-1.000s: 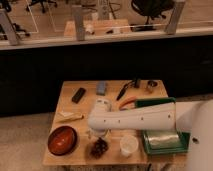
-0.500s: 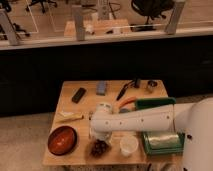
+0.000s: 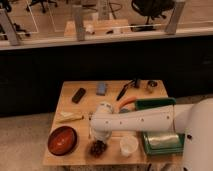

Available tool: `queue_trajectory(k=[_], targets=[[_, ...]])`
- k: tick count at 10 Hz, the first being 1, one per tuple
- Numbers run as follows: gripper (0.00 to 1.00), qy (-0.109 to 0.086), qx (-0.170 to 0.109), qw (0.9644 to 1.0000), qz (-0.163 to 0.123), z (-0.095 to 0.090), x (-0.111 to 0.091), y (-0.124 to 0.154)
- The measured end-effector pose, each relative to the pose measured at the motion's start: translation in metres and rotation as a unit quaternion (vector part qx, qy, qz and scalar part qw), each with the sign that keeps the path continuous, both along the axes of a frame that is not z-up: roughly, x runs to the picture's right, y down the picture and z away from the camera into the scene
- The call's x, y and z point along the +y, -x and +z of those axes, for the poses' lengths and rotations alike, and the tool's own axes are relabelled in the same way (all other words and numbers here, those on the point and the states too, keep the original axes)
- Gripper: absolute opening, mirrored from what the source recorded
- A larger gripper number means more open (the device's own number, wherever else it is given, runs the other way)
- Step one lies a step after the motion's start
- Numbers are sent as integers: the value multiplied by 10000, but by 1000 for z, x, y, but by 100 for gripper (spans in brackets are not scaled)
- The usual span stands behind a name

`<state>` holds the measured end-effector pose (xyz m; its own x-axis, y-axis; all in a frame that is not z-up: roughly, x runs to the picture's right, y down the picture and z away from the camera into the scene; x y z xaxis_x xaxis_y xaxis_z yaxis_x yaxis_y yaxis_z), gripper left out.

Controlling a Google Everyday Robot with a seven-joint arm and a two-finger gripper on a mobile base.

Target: Place grapes in table surface

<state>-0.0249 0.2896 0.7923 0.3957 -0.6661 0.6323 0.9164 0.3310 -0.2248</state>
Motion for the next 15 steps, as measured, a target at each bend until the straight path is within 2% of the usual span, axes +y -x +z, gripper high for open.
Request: queue_trajectory(k=[1,2,3,5,7,9,11,12,13,14,15], targets=[[1,-1,-13,10000,-2,0,0,0],[0,-6,-50,10000,45,-2,-1,0],[0,-87,-200,9995,245,-10,-5,-5],[0,-286,-394,9975,503,-36,-20,-19],[0,-520,-639,9938,751,-76,-46,-31],[0,-763,-903,9881,981,-119,-74,-41],[0,-1070,-1245,9783,1267,-167,-105,-52],[0,-1172,-1348,9746,1348,-182,-115,-56],[0,-1301,-1511,9692,1448,-203,-131,-57],[0,-1371,-1601,9663,1476,-219,-146,-55],[0,-1386,-1636,9657,1464,-227,-154,-51]])
